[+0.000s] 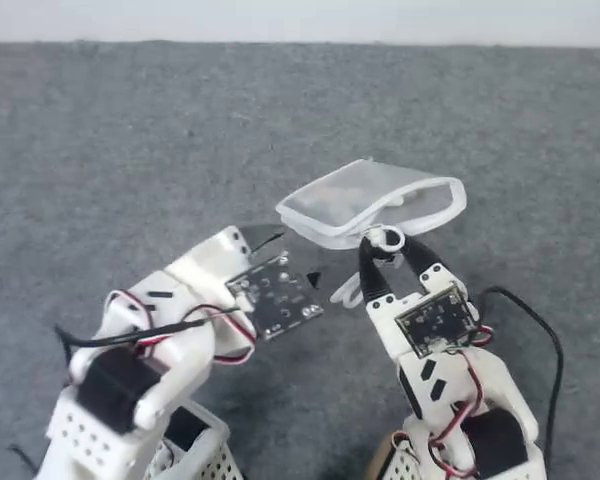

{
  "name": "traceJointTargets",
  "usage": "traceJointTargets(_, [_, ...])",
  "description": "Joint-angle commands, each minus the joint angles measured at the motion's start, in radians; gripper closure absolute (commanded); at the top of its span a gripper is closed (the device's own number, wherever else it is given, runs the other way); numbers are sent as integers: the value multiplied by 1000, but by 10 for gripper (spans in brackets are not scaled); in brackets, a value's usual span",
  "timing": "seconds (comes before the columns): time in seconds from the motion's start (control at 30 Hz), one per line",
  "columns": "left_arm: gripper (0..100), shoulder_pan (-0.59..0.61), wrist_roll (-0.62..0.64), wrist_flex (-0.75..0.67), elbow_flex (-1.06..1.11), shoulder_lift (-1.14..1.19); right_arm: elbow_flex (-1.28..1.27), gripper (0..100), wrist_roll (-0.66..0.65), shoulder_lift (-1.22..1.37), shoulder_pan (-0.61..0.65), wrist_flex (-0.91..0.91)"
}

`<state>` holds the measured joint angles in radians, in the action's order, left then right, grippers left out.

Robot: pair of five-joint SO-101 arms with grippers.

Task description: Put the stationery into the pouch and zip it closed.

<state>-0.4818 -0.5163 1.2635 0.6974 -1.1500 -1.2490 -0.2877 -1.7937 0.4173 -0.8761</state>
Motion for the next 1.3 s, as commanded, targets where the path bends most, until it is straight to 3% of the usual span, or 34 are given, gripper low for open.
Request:
traceJointTargets(0.0, [789,-35,-6,-186,91,6,68,994,11,-24,-18,-5])
traceJointTargets(0.6, [794,-115,-2,-589,358,11,68,994,5,-24,-12,-7])
traceJointTargets(0.83, [821,-101,-2,-703,337,221,68,994,5,-24,-12,-7])
traceJointTargets(1.03, [878,-103,3,-717,278,315,64,994,5,-24,-12,-7])
traceJointTargets(1.2, [994,-104,61,-717,274,310,64,994,9,-22,-19,-1])
traceJointTargets(1.27, [990,-101,63,-717,278,296,63,994,11,-22,-19,2])
